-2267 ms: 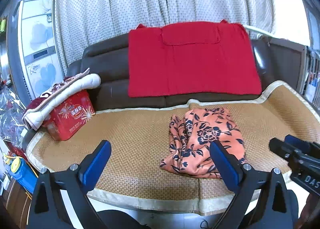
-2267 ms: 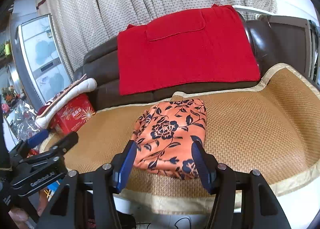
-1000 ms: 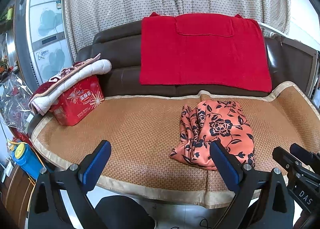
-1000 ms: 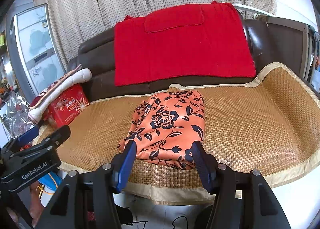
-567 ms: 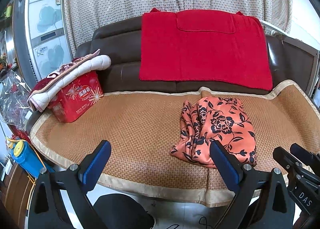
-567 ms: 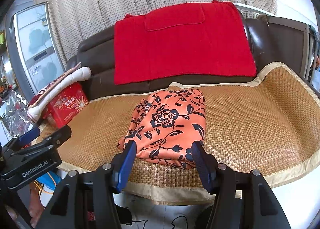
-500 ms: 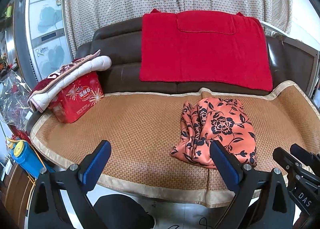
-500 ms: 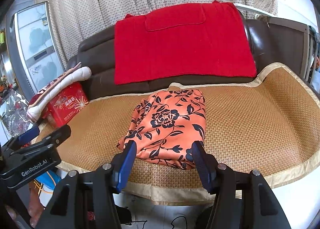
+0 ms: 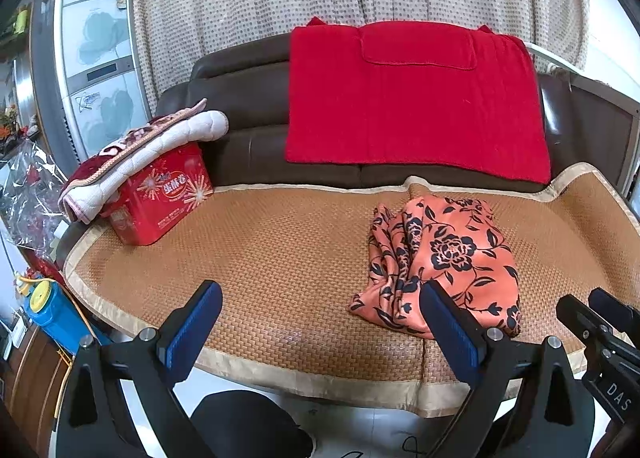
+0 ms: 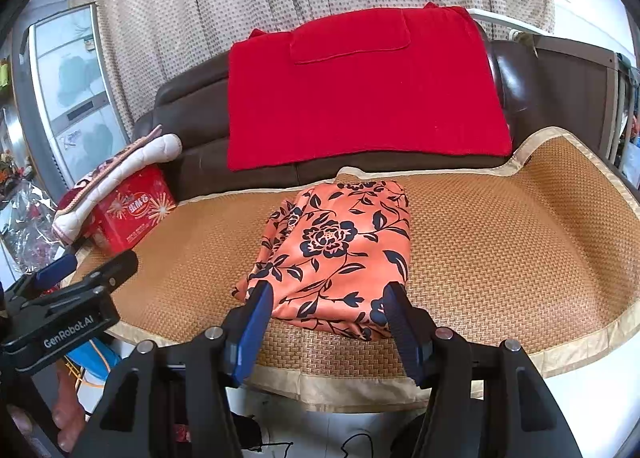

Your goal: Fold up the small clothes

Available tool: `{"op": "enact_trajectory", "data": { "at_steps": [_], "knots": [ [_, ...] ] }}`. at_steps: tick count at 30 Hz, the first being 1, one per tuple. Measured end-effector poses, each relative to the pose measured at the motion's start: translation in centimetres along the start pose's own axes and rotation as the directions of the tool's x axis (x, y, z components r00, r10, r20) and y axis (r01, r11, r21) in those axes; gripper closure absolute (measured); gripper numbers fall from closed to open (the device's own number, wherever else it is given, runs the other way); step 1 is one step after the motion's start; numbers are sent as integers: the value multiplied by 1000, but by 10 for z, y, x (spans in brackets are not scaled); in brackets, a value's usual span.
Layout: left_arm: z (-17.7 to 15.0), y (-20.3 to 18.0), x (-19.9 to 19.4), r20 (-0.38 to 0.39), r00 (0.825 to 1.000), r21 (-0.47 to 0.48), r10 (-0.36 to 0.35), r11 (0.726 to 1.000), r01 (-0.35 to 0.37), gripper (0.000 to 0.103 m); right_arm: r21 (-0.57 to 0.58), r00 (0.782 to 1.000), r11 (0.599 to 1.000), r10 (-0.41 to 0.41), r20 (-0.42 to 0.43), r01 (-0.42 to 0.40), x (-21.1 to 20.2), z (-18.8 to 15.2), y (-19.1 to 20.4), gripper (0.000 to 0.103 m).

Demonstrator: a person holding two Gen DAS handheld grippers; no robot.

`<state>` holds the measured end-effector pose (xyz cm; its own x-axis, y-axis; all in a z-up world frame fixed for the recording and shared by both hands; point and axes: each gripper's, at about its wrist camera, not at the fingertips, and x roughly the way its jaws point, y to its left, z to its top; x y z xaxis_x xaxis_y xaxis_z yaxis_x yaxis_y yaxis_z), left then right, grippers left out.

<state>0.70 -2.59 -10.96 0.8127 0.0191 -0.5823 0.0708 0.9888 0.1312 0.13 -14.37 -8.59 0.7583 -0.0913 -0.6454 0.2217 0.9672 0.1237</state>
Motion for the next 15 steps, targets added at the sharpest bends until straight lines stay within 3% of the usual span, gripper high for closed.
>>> {"op": "enact_trajectory", "data": {
  "at_steps": [15],
  "knots": [
    [11, 29, -17, 55, 997, -54, 58, 997, -55, 4, -30, 1000, 999, 20, 5, -20, 1, 10, 20, 42]
  ]
}}
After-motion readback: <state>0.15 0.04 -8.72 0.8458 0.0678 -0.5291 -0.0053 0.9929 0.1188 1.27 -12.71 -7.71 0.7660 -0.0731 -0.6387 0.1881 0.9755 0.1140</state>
